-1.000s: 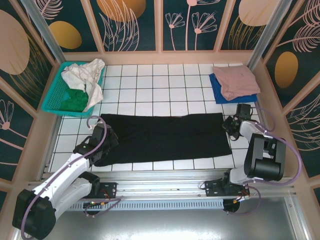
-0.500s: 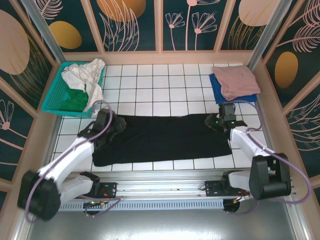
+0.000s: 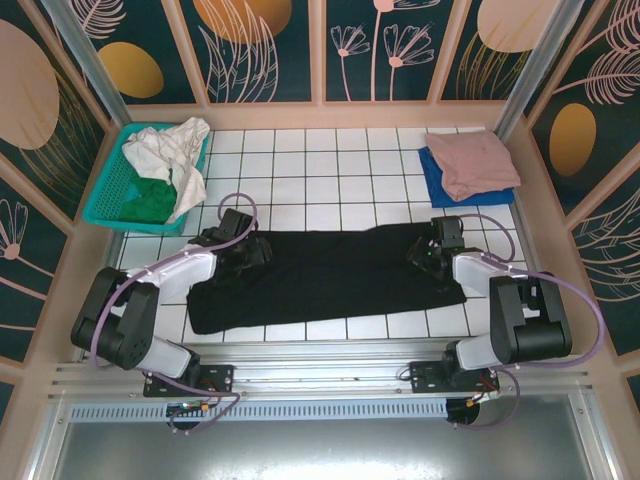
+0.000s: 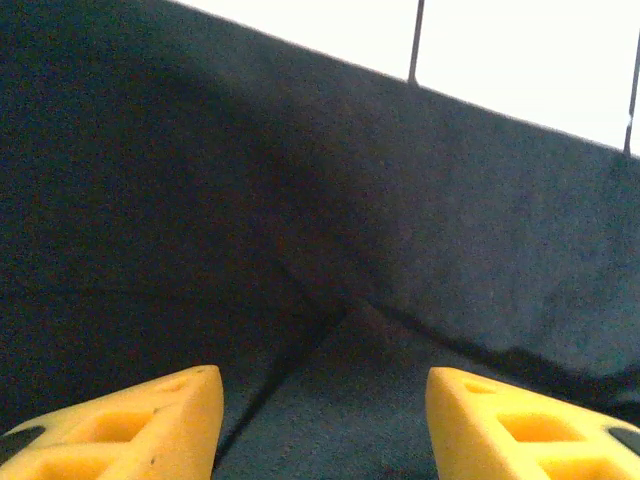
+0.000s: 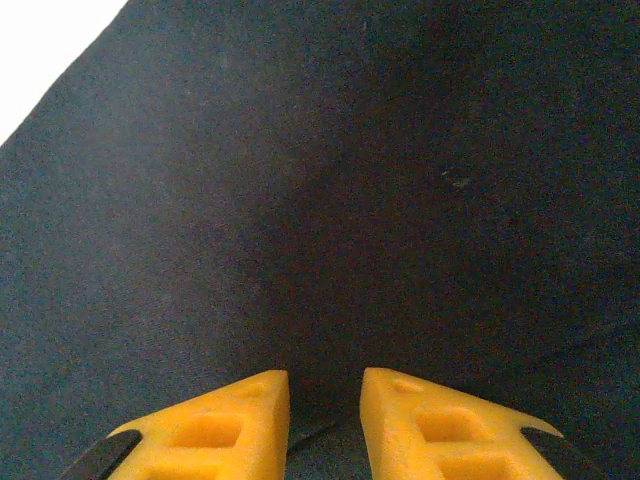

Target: Fold and stack the t-shirts

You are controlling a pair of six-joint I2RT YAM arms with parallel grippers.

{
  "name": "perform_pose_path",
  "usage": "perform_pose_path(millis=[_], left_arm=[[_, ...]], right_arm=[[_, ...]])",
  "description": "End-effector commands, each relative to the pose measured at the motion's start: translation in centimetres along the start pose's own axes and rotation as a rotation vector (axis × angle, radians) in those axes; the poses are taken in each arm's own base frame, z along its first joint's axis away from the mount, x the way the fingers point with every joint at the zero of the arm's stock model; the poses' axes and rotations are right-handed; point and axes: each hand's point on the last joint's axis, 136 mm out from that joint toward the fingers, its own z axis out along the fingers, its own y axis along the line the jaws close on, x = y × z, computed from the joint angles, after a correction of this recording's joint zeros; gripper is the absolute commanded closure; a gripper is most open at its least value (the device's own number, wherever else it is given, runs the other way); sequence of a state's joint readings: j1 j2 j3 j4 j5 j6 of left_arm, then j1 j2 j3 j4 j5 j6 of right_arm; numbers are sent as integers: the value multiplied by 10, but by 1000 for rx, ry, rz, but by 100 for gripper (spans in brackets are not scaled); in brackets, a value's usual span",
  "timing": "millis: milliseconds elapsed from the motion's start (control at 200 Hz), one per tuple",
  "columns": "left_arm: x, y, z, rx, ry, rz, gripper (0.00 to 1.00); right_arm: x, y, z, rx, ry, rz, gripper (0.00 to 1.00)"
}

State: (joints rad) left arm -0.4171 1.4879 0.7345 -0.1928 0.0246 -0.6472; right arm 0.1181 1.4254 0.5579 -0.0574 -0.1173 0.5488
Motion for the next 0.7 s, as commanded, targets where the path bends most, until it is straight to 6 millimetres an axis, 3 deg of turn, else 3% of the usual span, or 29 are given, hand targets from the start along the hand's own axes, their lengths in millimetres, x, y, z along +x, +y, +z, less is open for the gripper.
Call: perform_pose_path(millis=[0,100,250,415,551,696], left_arm=[[-6,-26,9,112,7,61,44],[-9,-27,21,78,47,81,50],[-10,-25,31,48,71,89,80],[-14,-31,23,78,45,84,100],[-14,-32,9,83,42,71,100],[-17,-40,-25,74,-12,58,100]], right_arm=[[14,-25,10,67,51,9,73],[10,-23,9,67,53,-1,73],[8,-23,6,61,34,0,73],[8,-24,8,55,28,9,73],[5,-27,11,81,38,8,74],[-1,-26,7,92,15,3,74]])
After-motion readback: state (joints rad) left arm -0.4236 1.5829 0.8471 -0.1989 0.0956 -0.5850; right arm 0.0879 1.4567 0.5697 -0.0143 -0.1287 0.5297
